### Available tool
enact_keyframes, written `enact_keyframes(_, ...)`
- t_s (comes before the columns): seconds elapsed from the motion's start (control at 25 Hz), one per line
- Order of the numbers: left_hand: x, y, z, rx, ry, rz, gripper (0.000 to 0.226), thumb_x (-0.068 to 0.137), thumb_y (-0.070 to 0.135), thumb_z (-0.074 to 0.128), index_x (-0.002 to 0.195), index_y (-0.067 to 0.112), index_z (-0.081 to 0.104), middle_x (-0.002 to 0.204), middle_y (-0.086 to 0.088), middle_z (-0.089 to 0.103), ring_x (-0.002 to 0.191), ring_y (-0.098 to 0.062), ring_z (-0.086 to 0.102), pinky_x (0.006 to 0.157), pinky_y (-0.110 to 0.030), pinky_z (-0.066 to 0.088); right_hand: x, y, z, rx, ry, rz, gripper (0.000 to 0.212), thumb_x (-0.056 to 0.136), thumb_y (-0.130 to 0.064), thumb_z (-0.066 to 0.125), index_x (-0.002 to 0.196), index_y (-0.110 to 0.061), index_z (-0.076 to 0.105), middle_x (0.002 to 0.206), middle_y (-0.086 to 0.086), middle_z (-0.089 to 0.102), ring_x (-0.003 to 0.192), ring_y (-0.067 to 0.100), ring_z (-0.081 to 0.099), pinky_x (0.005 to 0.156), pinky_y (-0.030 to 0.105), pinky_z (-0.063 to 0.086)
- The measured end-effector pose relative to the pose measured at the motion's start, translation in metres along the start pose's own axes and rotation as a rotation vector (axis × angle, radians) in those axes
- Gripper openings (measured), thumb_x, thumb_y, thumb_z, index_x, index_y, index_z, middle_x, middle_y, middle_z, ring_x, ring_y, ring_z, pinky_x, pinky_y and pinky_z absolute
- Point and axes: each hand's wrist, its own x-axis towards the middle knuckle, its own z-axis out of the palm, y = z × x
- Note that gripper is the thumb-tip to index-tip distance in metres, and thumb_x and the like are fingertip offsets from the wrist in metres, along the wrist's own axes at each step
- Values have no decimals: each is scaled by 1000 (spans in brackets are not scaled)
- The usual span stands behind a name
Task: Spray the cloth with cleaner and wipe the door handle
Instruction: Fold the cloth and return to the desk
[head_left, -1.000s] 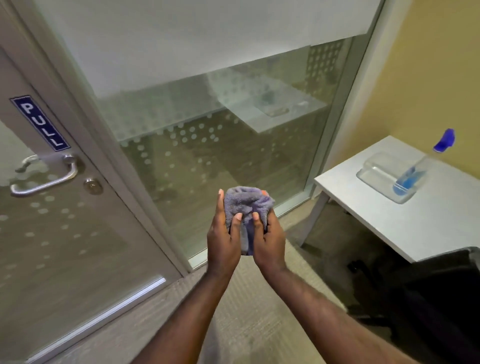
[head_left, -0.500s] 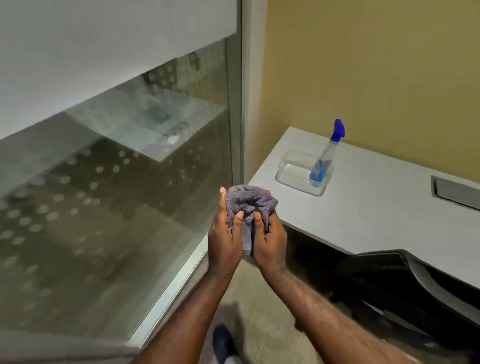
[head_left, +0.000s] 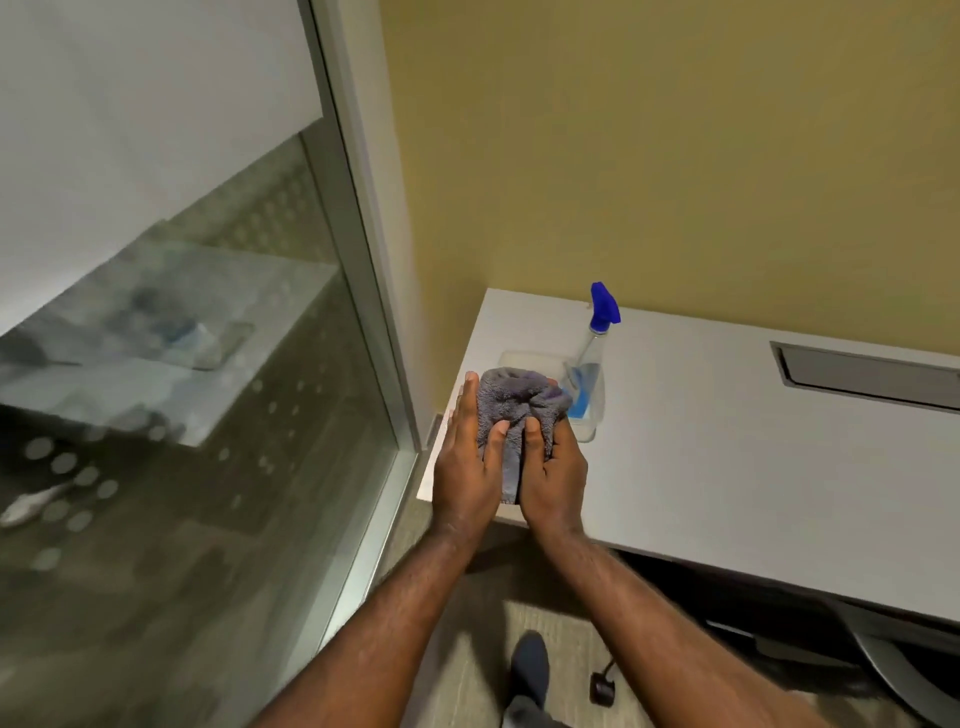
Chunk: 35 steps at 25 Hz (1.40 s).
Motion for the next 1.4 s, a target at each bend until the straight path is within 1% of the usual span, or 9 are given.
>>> enact_keyframes(0.32,133,-58,94,49,-105,-81,63,97,56,36,153,37,14,152,2,43,133,-18,49,102,-42,50,141,59,39,99,61,180,36,99,-34,43,129,-15,51,115,-9,59,97,-1,60,90,5,45)
enact_keyframes(0.48,163,-100,138,31,-196,-74,58,102,41,35,154,19,20,155,-7,37,139,-25,42,109,-52,41,186,109,44,172,-40,114,34,99,-38,46,125,-22,60,121,-3,66,104,3,66,92,17,51)
enact_keyframes(0.56,167,-112,152,71,-200,-95,59,103,42,33,150,7,30,154,-15,38,140,-31,40,111,-54,39,188,128,42,92,-91,379,44,84,-51,66,117,-22,65,108,-1,71,98,14,68,89,37,55)
enact_keyframes(0.6,171,-116,156,97,-208,-118,65,101,49,30,149,6,32,153,-16,39,140,-32,40,112,-54,37,195,132,44,-68,-72,401,46,87,-53,62,118,-19,61,105,1,69,94,16,66,86,43,55)
enact_keyframes(0.76,184,-137,171,96,-288,-201,72,97,58,28,149,9,32,154,-15,38,143,-32,34,118,-54,26,211,144,62,52,56,469,26,104,-26,39,123,-13,50,107,-2,58,88,6,58,94,28,48)
enact_keyframes(0.88,190,-156,177,117,-309,-232,64,99,50,30,147,7,37,153,-12,41,147,-28,28,122,-50,17,220,158,69,22,119,536,17,104,-20,44,115,-12,53,92,-9,60,82,-12,60,76,6,48)
enact_keyframes(1.04,191,-171,180,201,-405,-270,65,95,43,33,152,11,29,157,-8,33,150,-27,16,120,-38,3,226,173,73,-111,88,587,25,103,-24,47,117,-4,51,87,-7,56,79,-5,58,69,8,45)
enact_keyframes(1.2,186,-173,182,258,-420,-294,70,91,44,34,153,12,26,157,-12,32,150,-31,17,121,-43,7,232,178,71,-310,41,560,18,103,-27,46,115,-14,50,86,-6,56,79,3,60,73,14,50)
enact_keyframes(1.4,188,-173,182,527,-471,-276,68,95,50,45,151,15,31,153,-17,39,147,-35,23,119,-53,14,239,179,71,-183,-25,741,18,103,-22,46,118,-13,45,85,-1,55,85,11,60,70,14,51)
